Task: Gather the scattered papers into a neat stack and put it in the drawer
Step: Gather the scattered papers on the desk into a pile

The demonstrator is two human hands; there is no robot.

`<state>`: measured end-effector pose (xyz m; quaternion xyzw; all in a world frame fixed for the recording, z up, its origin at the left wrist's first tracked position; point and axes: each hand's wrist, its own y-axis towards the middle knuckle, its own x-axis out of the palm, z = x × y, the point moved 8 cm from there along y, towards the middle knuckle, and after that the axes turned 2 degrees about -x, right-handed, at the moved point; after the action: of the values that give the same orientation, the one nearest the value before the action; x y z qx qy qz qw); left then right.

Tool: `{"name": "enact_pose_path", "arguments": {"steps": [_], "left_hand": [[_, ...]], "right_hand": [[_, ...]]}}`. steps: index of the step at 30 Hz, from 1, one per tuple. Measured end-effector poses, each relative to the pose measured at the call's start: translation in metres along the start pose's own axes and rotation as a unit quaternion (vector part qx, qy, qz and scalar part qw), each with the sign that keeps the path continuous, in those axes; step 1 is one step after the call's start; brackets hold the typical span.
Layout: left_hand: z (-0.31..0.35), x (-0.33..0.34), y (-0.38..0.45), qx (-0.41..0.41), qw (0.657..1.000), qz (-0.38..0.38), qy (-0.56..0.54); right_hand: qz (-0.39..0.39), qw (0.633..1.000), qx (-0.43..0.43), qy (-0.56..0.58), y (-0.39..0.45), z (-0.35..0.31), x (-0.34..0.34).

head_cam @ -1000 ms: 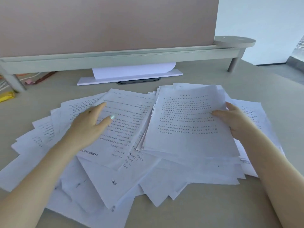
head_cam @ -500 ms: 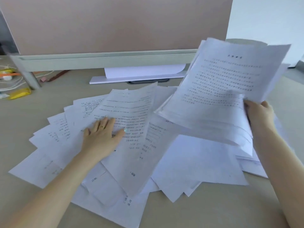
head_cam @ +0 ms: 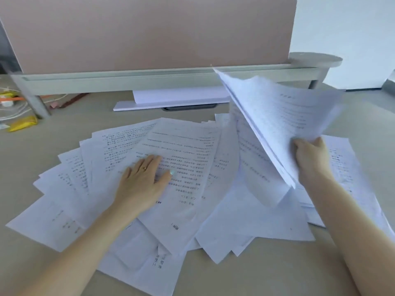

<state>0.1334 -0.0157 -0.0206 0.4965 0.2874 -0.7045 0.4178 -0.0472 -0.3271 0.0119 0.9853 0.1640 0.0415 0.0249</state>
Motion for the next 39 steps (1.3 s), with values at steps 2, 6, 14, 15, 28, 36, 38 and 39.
{"name": "enact_pose_path", "arguments": {"steps": [2,6,14,15,28,36,38,39], "left_hand": [[0.005,0.003,-0.001,0.015,0.999,0.000,-0.030],[0.006,-0.006,-0.008,-0.005,0.968,0.015,-0.249],[0.002,-0.023,-0.014,-0.015,0.940,0.065,-0.334],[0.008,-0.023,-0.017,0.008,0.953,0.064,-0.295],[0.111,0.024,-0.047,0.105,0.990,-0.057,0.079],[0.079,-0.030,-0.003,0.003,0.970,-0.108,-0.218],[0.055,-0.055,0.003,-0.051,0.923,-0.066,-0.376],[0.046,-0.066,0.004,-0.069,0.897,-0.037,-0.435]], "right_hand": [[-0.058,0.997,0.032,-0.027,-0.008,0.014,0.019],[-0.170,0.977,0.132,-0.014,-0.027,0.042,0.049],[-0.068,0.996,0.059,-0.025,0.015,0.022,0.001],[-0.054,0.996,0.054,-0.046,0.019,0.019,-0.007],[0.001,0.997,0.064,-0.051,0.024,0.028,-0.023],[0.017,0.994,0.106,-0.017,0.026,0.024,-0.037],[-0.002,0.993,0.114,-0.022,0.024,0.024,-0.034],[-0.012,0.992,0.123,-0.021,0.021,0.024,-0.031]]}}
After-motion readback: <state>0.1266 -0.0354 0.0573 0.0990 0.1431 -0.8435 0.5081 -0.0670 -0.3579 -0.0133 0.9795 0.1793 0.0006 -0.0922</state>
